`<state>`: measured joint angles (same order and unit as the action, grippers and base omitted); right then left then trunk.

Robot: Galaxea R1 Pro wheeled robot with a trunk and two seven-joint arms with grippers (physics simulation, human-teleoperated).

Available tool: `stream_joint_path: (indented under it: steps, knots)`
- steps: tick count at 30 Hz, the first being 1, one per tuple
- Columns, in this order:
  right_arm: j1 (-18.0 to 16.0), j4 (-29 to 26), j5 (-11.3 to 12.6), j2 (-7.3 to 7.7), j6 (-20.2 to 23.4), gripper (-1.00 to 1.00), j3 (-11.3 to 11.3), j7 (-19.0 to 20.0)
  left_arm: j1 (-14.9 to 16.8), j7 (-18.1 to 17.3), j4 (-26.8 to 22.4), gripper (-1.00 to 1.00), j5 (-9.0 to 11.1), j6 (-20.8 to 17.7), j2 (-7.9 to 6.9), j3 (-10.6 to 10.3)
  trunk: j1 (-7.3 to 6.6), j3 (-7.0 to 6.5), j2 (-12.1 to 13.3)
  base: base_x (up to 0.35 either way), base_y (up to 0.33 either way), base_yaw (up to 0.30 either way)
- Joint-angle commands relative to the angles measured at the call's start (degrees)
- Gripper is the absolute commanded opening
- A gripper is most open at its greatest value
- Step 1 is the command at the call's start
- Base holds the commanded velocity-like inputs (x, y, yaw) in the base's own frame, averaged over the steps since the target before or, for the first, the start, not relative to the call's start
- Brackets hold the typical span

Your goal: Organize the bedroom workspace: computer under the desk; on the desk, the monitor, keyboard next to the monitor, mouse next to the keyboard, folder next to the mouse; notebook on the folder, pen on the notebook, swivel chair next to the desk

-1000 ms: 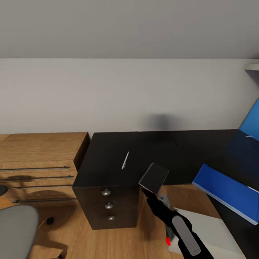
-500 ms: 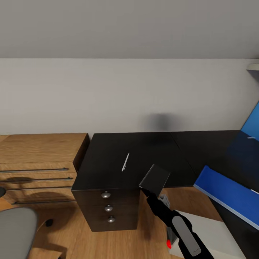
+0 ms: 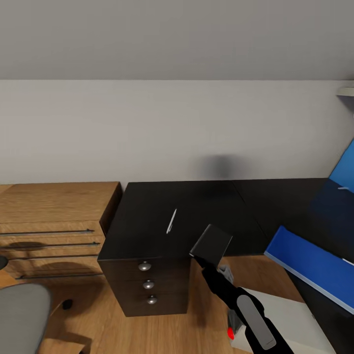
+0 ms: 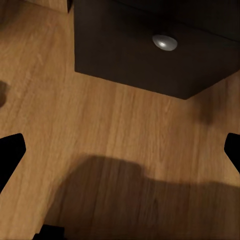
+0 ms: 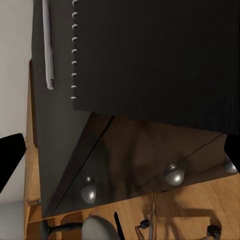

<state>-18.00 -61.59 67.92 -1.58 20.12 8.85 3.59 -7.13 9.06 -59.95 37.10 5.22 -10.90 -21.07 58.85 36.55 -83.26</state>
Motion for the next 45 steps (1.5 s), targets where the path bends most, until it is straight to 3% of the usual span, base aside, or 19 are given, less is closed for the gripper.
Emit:
stream_joint_path:
  steps: [1,21,29,45]
  knots:
    - [-0.02,0.01,0.23,-0.01,0.19,1.00,-0.07,0.17,0.02,0.42,-0.08,1.00,0.56,0.32,-0.07,-0.29,0.00,0.04,-0.02,-0.056,-0.080,0.000]
    - [-0.02,0.07,0.19,0.04,0.19,1.00,-0.24,0.58,0.01,0.48,-0.08,1.00,0.61,0.32,0.00,-0.20,0.00,0.04,-0.02,-0.053,-0.061,0.000]
    - [-0.02,0.04,0.19,0.72,0.14,1.00,-0.37,0.76,0.01,0.52,-0.08,1.00,0.61,0.32,0.00,-0.11,0.00,0.04,-0.02,-0.096,-0.088,0.000]
    - [-0.02,-0.02,-0.03,0.87,-0.27,1.00,-3.15,3.11,0.03,0.47,0.67,1.00,0.62,0.32,0.10,-0.28,0.00,0.04,-0.02,0.014,-0.003,0.000]
